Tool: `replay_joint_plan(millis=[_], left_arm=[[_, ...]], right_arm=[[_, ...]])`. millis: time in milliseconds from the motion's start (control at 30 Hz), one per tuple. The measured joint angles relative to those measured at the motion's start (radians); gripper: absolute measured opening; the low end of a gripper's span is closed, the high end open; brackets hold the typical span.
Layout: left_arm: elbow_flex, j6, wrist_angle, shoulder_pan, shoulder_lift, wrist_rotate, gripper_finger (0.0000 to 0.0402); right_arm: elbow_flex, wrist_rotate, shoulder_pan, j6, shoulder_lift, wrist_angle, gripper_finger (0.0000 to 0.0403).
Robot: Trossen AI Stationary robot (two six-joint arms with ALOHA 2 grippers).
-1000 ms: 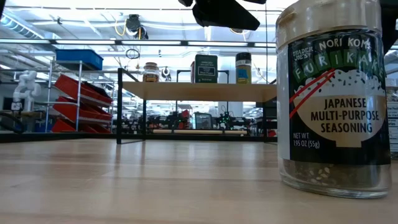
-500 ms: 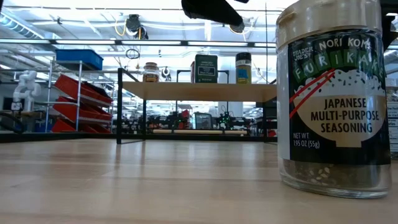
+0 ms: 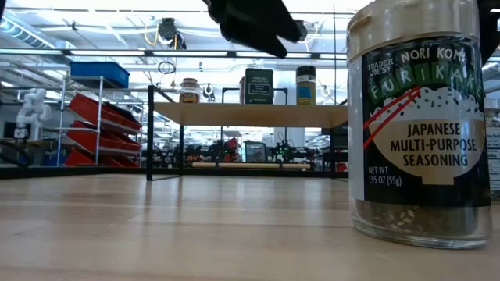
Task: Shelf spices
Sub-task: Put the yellow spice bottle on the shelf
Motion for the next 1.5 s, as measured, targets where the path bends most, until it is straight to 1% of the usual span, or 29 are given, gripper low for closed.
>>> replay_joint_plan(millis=[67,167,267,533,667,767,867,967,1067,1133,1167,1233,1433,1500], left_arm=[[-0.004,-0.007,0.013,0.012,0.0,0.003,0.0348],[-0.007,-0.004,0.041,0.018,0.0,0.046,0.0348],[-0.007,0.026,0.057,0.015,-0.007,0.054,0.0348],[-0.007,0.033,0.051,0.013,-0.101,0.057,0.0348],[-0.007,-0.061,0.045,0.014,-0.133,0.154,0.0348],[-0.007,-0.089,0.038,0.006,-0.133,0.187,0.0348],[-0.007,-0.086,0.045,-0.013,-0.133,0.185,0.0359],[-0.007,-0.109,0.067,-0.025,-0.131,0.18,0.0381],[-0.006,-0.131,0.091,-0.029,-0.122,0.099,0.0397],[-0.006,-0.165,0.083,-0.025,-0.114,0.039,0.0397],[-0.006,-0.177,0.087,-0.02,-0.107,0.029,0.0396],[-0.007,-0.186,0.083,-0.016,-0.102,0.026,0.0396],[-0.006,-0.188,0.16,-0.01,-0.053,0.036,0.0396],[-0.006,-0.189,0.155,-0.008,-0.037,0.036,0.0396]], right_arm=[[0.0,-0.011,0.0,-0.001,-0.009,0.003,0.0227],[0.006,-0.023,0.0,0.003,-0.023,0.0,0.0224],[0.033,-0.024,0.0,0.001,-0.034,0.002,0.0226],[0.17,-0.015,-0.009,-0.062,-0.038,-0.001,0.0225],[0.235,-0.001,-0.018,-0.098,-0.038,-0.009,0.0228],[0.27,0.012,-0.02,-0.14,-0.038,-0.01,0.0227],[0.297,0.011,-0.025,-0.162,-0.039,-0.009,0.0225],[0.313,0.012,-0.034,-0.182,-0.038,-0.008,0.0227],[0.317,0.012,-0.04,-0.203,-0.038,-0.006,0.0228],[0.317,0.011,-0.048,-0.216,-0.038,-0.003,0.0227],[0.317,0.011,-0.05,-0.219,-0.038,-0.001,0.0226],[0.317,0.011,-0.056,-0.226,-0.038,0.006,0.0226],[0.317,0.011,-0.058,-0.268,-0.038,0.05,0.0228],[0.317,0.011,-0.058,-0.274,-0.038,0.056,0.0227]])
